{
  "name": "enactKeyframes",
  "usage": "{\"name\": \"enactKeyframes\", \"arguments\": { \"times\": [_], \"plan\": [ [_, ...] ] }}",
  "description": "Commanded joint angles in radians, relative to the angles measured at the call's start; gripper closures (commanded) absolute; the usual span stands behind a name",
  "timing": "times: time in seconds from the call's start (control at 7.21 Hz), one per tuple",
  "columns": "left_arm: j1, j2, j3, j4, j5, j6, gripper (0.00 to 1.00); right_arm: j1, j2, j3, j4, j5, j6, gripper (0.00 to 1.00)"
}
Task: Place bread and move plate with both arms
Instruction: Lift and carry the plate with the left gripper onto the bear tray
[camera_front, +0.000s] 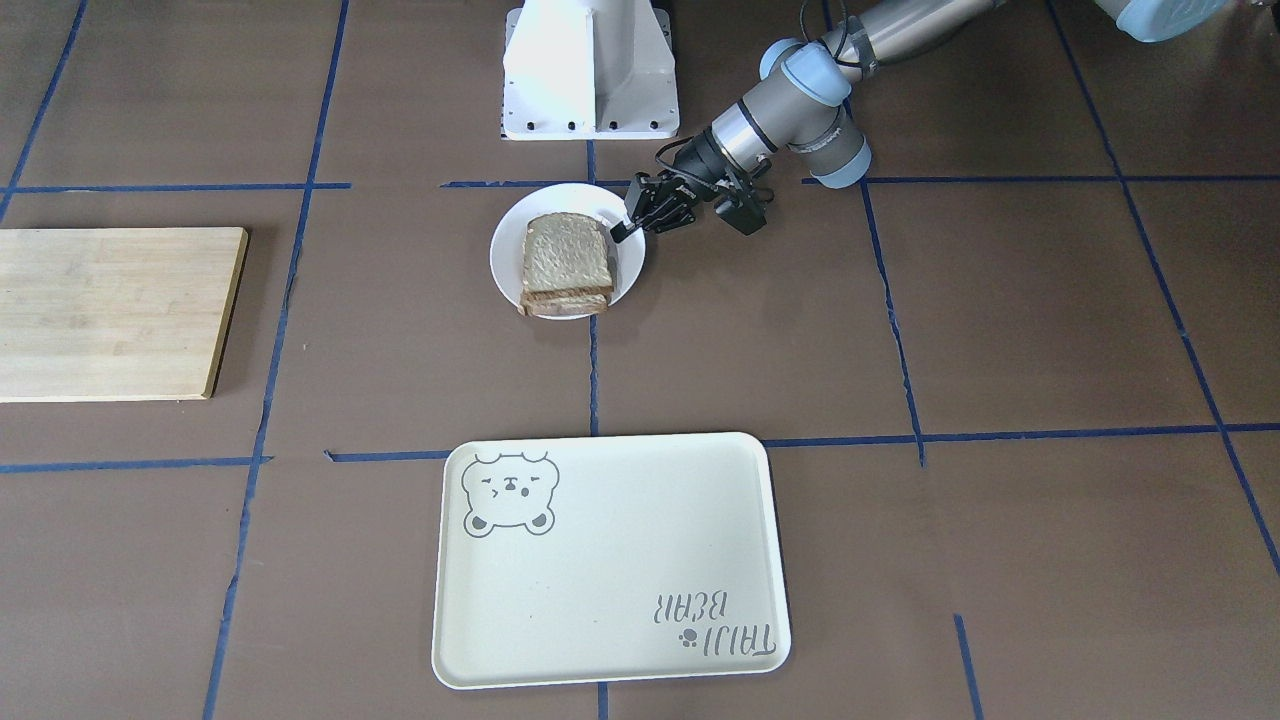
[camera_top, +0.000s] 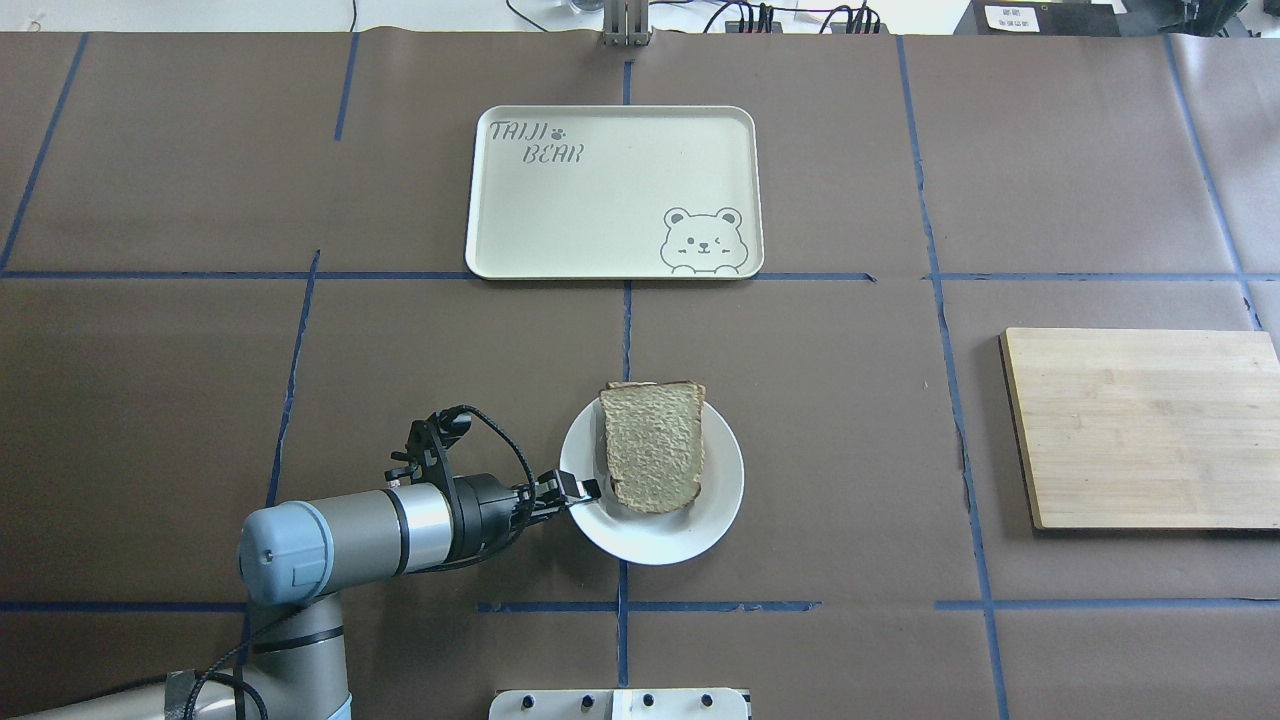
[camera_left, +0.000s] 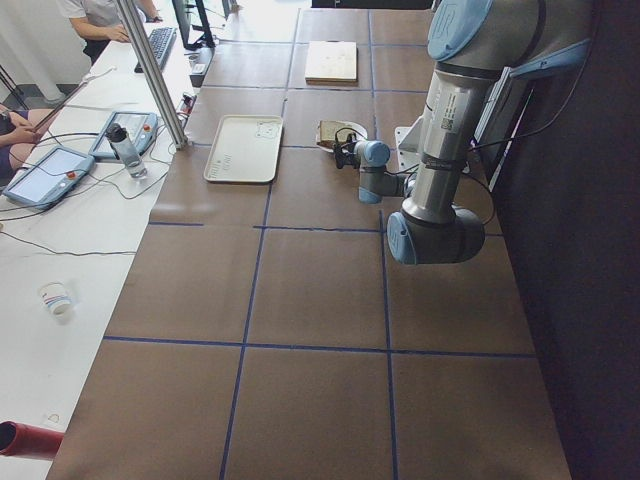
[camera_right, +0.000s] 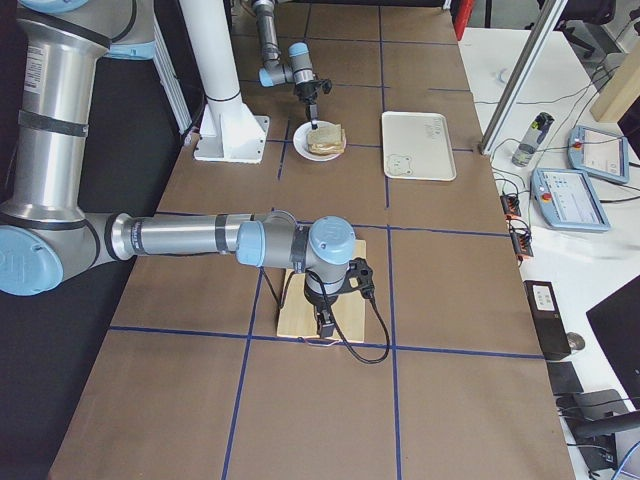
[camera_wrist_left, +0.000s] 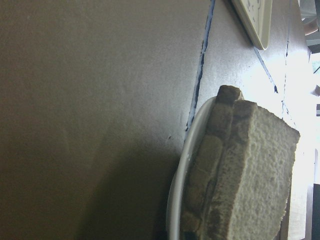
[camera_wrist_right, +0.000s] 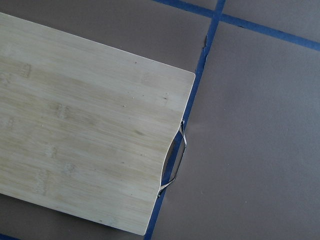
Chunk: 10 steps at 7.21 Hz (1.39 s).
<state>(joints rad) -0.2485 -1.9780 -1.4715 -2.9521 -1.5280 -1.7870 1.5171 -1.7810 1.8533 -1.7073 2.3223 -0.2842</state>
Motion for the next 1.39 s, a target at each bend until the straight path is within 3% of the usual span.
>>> {"name": "enactKeyframes", "arguments": {
  "times": [0.0, 0.42, 0.83, 0.97, 1.25],
  "plan": [
    [-0.002, -0.002, -0.012, -0.03, 0.0, -0.002, 0.96, 0.0, 0.002, 0.001, 0.0, 0.0, 0.0, 0.0],
    [-0.035, -0.002, -0.015, -0.105, 0.002, 0.0, 0.98, 0.002, 0.002, 0.003, 0.0, 0.002, 0.0, 0.0],
    [-0.182, -0.004, -0.007, -0.09, 0.0, -0.101, 0.99, 0.0, 0.0, 0.004, 0.0, 0.003, 0.002, 0.0],
    [-0.234, -0.034, 0.034, -0.079, -0.004, -0.136, 0.99, 0.0, 0.0, 0.004, 0.0, 0.003, 0.002, 0.0],
    [-0.328, -0.215, 0.28, -0.078, -0.011, -0.192, 0.99, 0.0, 0.002, 0.001, 0.0, 0.003, 0.002, 0.0]
  ]
}}
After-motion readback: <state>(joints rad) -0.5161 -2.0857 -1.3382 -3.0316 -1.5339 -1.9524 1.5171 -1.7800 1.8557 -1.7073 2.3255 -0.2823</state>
